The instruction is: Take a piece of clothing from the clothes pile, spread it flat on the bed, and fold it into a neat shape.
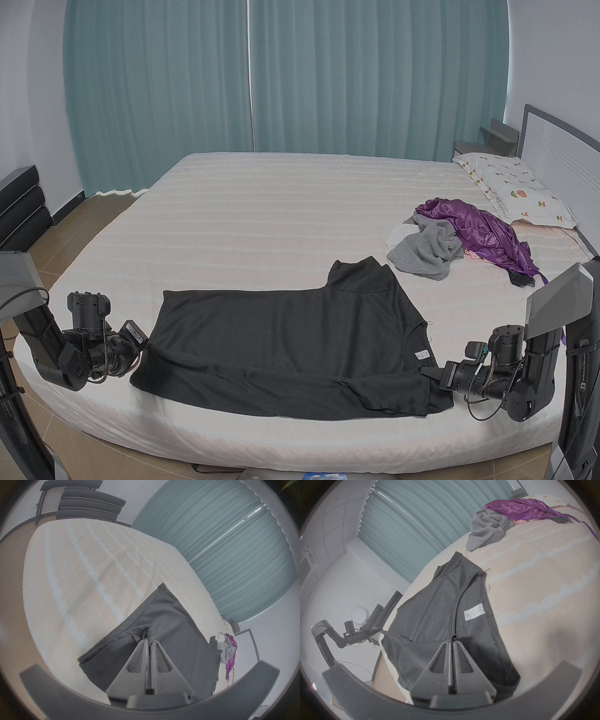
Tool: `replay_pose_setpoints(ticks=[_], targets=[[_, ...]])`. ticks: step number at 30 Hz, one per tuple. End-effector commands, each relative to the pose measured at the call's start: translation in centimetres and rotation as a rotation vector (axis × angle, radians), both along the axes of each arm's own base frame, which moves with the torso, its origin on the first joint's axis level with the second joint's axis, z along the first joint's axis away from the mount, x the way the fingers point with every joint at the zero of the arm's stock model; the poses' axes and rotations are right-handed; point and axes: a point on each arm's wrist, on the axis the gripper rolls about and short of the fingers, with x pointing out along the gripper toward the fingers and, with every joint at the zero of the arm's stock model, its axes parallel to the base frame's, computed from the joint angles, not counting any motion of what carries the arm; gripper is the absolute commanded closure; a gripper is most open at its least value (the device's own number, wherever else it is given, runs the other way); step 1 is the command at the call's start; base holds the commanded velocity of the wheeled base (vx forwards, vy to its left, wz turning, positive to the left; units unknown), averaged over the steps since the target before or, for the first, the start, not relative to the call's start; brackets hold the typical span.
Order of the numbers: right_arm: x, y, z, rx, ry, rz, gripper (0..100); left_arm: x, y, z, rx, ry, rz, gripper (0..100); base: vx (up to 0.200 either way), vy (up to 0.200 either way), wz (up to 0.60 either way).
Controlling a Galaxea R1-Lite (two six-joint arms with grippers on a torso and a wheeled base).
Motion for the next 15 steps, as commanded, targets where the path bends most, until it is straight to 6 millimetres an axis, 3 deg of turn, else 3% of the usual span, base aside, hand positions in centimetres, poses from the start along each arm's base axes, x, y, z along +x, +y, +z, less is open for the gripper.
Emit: replay_pose_setpoints(ticks=[1, 8, 15], targets=[[-0.4, -0.3, 1.5, 0.017, -0.035, -0.010, 100, -0.7, 0.0, 1.1, 0.004, -0.027, -0.002, 100, 0.000, 0.000, 0.00], [-2.3, -1.1, 3.9, 0.058, -0.048, 0.013, 100, -2.0, -0.1, 1.6, 0.017, -0.027, -0.012, 100, 0.000, 0.000, 0.00], [-3.4, -1.5, 4.9, 0.065, -0.053, 0.004, 100, -3.0, 0.1, 2.3, 0.052, -0.038, -0.028, 100, 0.000, 0.000, 0.00]])
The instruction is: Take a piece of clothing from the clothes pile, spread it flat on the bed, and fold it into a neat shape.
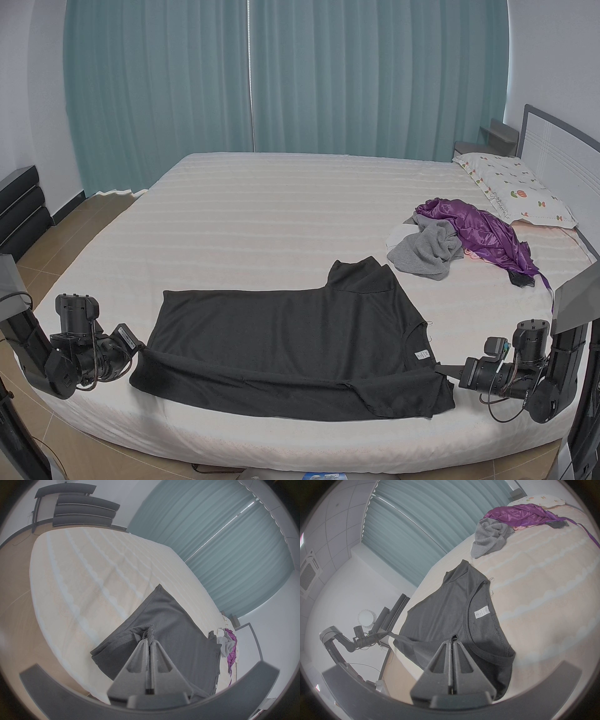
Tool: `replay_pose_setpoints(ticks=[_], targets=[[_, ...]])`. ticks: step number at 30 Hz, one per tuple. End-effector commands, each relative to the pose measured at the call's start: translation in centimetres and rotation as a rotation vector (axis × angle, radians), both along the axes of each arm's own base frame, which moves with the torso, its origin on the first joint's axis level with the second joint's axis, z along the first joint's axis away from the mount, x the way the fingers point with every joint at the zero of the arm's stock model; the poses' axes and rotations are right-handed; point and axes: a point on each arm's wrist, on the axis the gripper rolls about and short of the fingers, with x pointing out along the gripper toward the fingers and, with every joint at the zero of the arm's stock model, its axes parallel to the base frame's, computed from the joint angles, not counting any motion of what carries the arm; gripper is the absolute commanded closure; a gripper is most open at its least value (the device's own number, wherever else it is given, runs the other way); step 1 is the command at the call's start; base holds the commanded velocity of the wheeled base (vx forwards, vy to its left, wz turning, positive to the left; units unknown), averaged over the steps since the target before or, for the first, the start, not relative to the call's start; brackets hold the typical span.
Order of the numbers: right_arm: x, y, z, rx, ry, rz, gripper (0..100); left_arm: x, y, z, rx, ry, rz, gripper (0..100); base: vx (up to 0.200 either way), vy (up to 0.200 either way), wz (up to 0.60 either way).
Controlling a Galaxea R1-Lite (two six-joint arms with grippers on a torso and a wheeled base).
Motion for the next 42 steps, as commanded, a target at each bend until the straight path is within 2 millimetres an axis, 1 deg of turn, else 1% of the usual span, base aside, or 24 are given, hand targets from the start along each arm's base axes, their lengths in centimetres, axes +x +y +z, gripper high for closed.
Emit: replay_pose_setpoints(ticks=[1, 5, 8, 13, 17, 23, 26, 27, 32, 42], targets=[[-0.9, -0.4, 1.6, 0.007, -0.047, -0.011, 100, -1.0, 0.0, 0.7, 0.002, -0.013, 0.000, 100, 0.000, 0.000, 0.00], [-1.6, -0.5, 2.1, 0.010, -0.049, -0.005, 100, -1.1, -0.1, 0.7, 0.002, -0.011, -0.003, 100, 0.000, 0.000, 0.00], [-2.3, -0.6, 3.2, 0.013, -0.074, -0.007, 100, -1.7, -0.1, 0.7, 0.001, -0.001, -0.003, 100, 0.000, 0.000, 0.00], [-3.3, -0.4, 3.9, 0.015, -0.085, 0.004, 100, -2.2, -0.1, 0.9, 0.001, -0.002, 0.000, 100, 0.000, 0.000, 0.00], [-3.4, -0.5, 4.4, 0.016, -0.108, -0.001, 100, -2.8, -0.1, 1.1, 0.003, -0.004, -0.001, 100, 0.000, 0.000, 0.00], [-3.6, -0.4, 4.1, 0.011, -0.072, 0.005, 100, -3.6, 0.0, 1.5, 0.029, -0.007, -0.012, 100, 0.000, 0.000, 0.00], [-3.7, -0.4, 4.4, 0.013, -0.079, 0.005, 100, -4.0, 0.0, 1.8, 0.043, 0.001, -0.020, 100, 0.000, 0.000, 0.00], [-3.8, -0.4, 4.7, 0.014, -0.088, 0.005, 100, -4.5, 0.0, 2.1, 0.054, 0.005, -0.028, 100, 0.000, 0.000, 0.00], [-4.3, -0.5, 5.2, 0.012, -0.078, 0.006, 100, -5.6, 0.0, 3.1, 0.070, 0.013, -0.042, 100, 0.000, 0.000, 0.00], [-5.5, -0.6, 6.1, 0.003, -0.053, 0.012, 100, -6.2, 0.2, 3.3, 0.082, 0.039, -0.039, 100, 0.000, 0.000, 0.00]])
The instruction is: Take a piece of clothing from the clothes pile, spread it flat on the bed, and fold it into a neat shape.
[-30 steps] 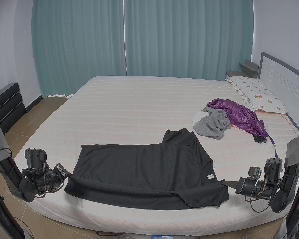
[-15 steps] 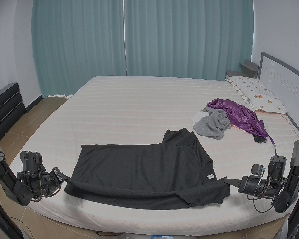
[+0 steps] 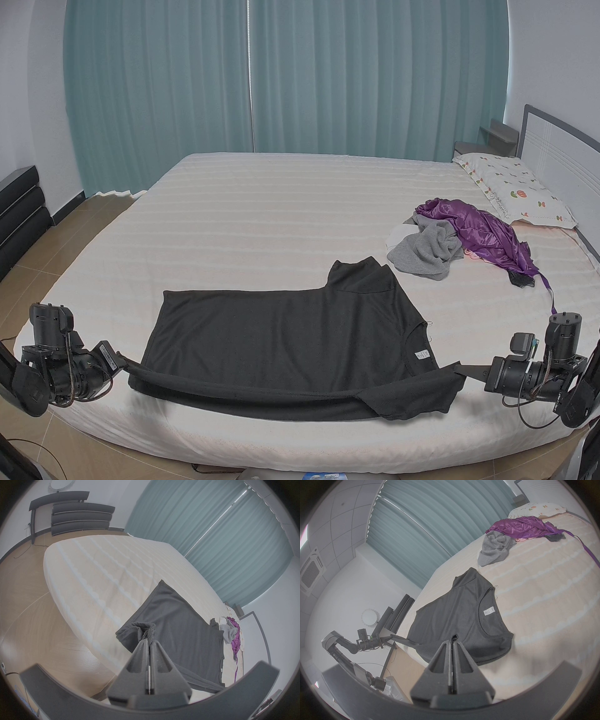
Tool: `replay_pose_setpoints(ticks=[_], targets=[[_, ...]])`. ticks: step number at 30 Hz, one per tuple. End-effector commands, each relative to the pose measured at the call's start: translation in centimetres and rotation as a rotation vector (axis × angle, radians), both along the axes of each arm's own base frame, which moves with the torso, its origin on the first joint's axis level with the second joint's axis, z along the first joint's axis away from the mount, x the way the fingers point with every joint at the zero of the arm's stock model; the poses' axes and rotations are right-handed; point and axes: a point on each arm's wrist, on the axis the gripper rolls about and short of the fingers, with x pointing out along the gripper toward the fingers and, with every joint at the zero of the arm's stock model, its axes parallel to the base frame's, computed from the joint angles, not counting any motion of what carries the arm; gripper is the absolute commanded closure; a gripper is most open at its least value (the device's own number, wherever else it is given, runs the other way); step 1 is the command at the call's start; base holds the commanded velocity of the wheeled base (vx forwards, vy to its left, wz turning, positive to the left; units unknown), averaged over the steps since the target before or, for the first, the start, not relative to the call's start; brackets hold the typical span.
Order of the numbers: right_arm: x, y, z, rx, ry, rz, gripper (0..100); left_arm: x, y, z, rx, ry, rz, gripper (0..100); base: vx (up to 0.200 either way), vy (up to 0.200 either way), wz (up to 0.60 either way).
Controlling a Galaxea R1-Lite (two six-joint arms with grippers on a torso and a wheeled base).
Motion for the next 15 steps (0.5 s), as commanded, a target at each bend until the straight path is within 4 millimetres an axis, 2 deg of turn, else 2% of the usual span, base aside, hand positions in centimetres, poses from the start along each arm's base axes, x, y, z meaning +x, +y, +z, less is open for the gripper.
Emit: replay_pose_setpoints(ticks=[1, 15], targets=[[-0.84, -0.07, 0.75, -0.002, -0.021, 0.004, 100, -0.24, 0.20, 0.43, 0.002, -0.018, 0.010, 100, 0.000, 0.000, 0.00], [-1.77, -0.18, 0.73, -0.027, 0.032, 0.016, 100, -1.10, 0.36, -0.13, 0.028, 0.016, -0.004, 100, 0.000, 0.000, 0.00]])
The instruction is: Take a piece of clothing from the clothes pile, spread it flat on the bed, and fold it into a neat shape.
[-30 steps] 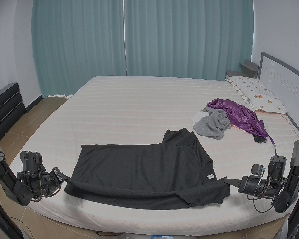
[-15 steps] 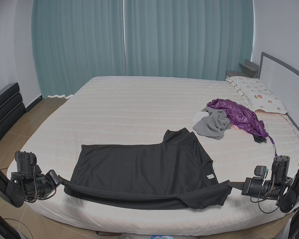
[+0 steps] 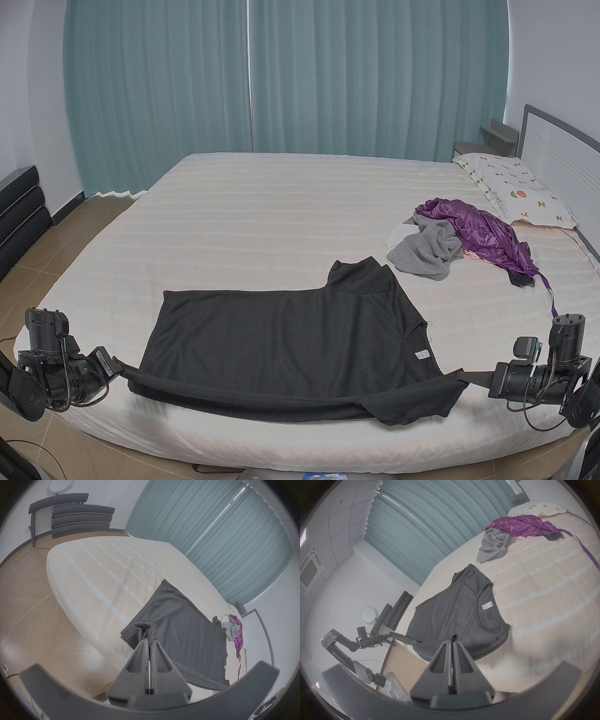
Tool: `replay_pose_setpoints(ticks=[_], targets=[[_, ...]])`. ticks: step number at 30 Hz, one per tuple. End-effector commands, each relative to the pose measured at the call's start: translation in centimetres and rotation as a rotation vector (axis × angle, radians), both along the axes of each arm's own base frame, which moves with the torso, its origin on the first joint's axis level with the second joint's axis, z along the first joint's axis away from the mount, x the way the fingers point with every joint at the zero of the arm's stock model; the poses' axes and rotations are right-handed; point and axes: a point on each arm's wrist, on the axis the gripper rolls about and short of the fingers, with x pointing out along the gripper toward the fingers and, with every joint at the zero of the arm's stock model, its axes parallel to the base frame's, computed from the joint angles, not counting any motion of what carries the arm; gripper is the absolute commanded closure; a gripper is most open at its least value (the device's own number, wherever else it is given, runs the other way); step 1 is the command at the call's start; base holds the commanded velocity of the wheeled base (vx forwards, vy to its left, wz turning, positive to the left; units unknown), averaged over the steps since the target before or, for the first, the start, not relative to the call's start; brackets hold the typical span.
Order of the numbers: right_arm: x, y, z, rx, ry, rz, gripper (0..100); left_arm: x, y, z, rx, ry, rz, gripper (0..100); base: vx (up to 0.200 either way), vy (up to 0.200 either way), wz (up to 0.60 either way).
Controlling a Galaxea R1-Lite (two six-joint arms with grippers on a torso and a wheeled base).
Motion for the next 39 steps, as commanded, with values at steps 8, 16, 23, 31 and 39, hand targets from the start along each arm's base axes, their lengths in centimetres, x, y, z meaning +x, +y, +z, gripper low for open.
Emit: replay_pose_setpoints(ticks=[8, 16, 23, 31, 39], targets=[[-0.1, 0.0, 0.4, 0.010, -0.013, -0.002, 100, 0.9, 0.1, 0.1, 0.000, -0.008, -0.002, 100, 0.000, 0.000, 0.00], [2.8, 0.3, 0.2, 0.014, -0.038, -0.006, 100, 2.8, 0.2, -0.2, -0.001, -0.004, -0.006, 100, 0.000, 0.000, 0.00], [4.5, 0.7, -1.0, 0.010, -0.010, 0.000, 100, 4.1, 0.3, 0.5, -0.001, -0.045, 0.001, 100, 0.000, 0.000, 0.00], [4.1, 0.6, -1.0, 0.007, -0.002, -0.001, 100, 3.6, 0.3, 0.7, 0.000, -0.021, -0.002, 100, 0.000, 0.000, 0.00], [4.4, 0.4, -0.6, 0.008, -0.028, -0.012, 100, 3.8, 0.3, 0.5, -0.005, -0.014, -0.004, 100, 0.000, 0.000, 0.00]])
